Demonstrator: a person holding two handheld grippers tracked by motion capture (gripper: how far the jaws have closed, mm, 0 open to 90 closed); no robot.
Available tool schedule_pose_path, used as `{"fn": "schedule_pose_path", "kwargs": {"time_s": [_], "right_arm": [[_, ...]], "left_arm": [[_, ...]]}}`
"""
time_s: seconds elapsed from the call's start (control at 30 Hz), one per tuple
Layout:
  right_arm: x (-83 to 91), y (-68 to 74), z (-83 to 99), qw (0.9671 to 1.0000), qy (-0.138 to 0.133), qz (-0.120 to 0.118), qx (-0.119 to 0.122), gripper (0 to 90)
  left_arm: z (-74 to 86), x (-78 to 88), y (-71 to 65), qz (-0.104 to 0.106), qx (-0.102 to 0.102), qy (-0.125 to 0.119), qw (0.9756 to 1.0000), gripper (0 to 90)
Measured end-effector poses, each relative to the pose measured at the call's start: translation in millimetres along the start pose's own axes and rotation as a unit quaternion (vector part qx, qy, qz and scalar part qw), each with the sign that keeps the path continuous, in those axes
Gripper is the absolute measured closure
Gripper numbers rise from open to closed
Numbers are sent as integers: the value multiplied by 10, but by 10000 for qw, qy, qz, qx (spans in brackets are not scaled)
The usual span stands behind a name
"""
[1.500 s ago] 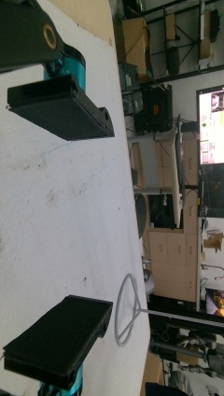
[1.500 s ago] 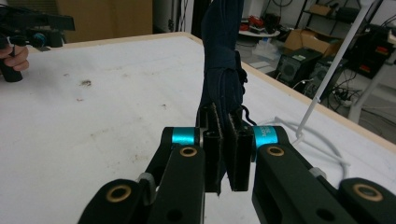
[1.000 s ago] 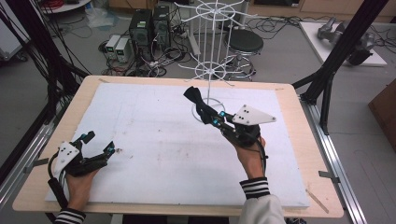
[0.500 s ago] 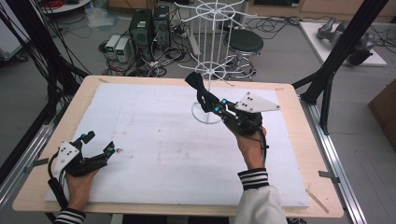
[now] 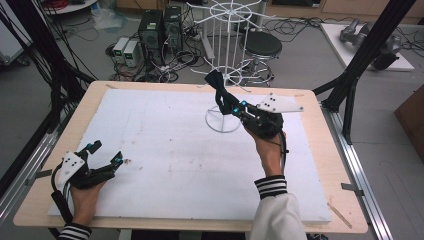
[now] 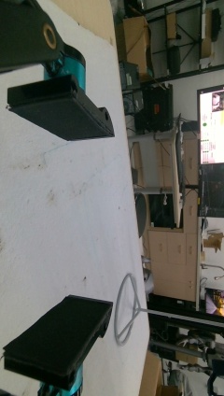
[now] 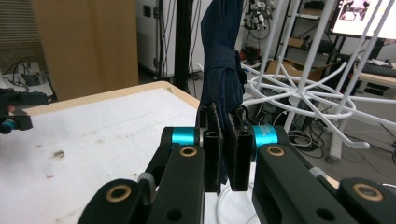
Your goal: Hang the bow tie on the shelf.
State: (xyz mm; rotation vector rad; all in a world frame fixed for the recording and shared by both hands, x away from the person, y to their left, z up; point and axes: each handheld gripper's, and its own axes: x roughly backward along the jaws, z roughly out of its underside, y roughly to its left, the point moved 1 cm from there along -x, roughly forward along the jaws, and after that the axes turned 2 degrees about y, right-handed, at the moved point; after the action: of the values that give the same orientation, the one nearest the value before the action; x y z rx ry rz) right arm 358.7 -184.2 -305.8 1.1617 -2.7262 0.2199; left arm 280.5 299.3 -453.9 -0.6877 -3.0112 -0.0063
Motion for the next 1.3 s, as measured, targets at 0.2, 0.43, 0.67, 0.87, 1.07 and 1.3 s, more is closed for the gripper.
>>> {"fn": "schedule_pose_path", "kwargs": {"time_s": [0.2,0.43,0.67,0.87,1.07,1.3], "right_arm": [[-20,-79,41,9998,30,25,-173,866],[-52,-139,78,9995,101,119,-265,865],[-88,-211,131,9986,191,164,-472,863],[-126,-223,151,9981,272,229,-506,858],[-177,-216,179,9970,528,371,-418,838],[-213,-206,201,9958,723,460,-315,684]], "left_arm": [[0,-1,1,3,6,-2,10000,146],[0,-1,1,5,3,-3,10000,147],[1,1,2,11,1,1,10000,146],[1,0,1,14,5,-10,10000,146],[1,1,-1,2,-6,-5,10000,146],[1,-1,2,-12,14,-4,10000,146]]}}
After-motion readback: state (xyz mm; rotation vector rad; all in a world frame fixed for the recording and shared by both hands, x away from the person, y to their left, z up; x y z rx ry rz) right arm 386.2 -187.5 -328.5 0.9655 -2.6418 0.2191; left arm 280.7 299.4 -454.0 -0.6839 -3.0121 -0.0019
